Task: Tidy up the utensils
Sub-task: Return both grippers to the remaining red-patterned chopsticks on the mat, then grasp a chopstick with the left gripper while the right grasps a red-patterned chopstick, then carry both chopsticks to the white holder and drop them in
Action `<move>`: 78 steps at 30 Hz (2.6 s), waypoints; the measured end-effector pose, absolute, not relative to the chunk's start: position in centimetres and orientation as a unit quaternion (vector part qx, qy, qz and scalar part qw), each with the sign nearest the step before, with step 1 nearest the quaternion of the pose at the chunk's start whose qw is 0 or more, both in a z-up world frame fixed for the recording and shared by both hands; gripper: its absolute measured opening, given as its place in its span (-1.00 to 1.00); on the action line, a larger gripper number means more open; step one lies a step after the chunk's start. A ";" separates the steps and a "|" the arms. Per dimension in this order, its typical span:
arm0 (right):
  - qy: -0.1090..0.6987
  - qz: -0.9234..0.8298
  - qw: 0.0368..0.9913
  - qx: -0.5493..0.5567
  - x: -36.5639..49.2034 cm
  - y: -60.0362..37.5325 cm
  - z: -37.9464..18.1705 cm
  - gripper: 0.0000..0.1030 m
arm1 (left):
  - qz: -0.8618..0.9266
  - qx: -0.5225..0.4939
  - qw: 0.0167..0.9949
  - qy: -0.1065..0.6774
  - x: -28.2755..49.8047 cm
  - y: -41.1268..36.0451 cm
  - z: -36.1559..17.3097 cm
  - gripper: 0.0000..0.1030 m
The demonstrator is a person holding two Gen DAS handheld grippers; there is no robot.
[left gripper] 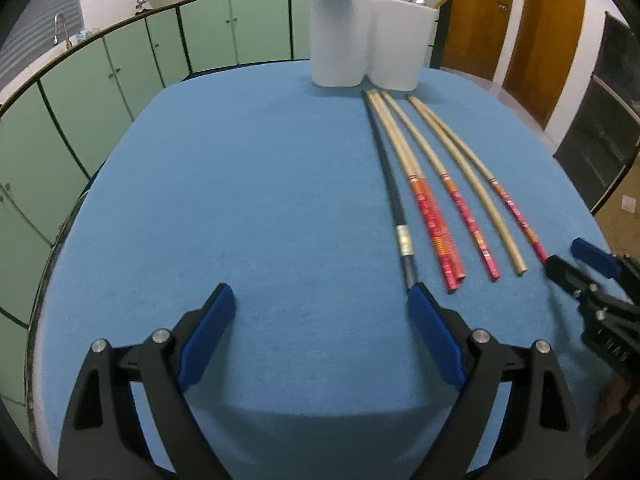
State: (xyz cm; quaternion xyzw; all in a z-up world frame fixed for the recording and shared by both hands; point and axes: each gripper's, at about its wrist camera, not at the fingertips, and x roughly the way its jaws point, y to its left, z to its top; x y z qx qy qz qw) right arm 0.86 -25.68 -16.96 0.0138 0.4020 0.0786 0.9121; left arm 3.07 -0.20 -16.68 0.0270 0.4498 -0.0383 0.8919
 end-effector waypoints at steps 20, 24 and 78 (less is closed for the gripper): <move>0.407 0.107 0.907 -0.003 1.3 -23.9 -17.1 -0.84 | -0.073 0.019 0.899 0.432 3.5 -2.2 -17.0 -0.27; 0.410 0.111 0.906 0.002 1.5 -23.9 -17.0 -0.89 | -0.095 0.017 0.896 0.433 3.3 -2.9 -16.9 -0.84; 0.181 0.195 0.964 0.013 13.0 -27.1 14.0 -0.90 | -0.139 -0.025 0.981 0.136 10.5 -1.1 12.6 -0.87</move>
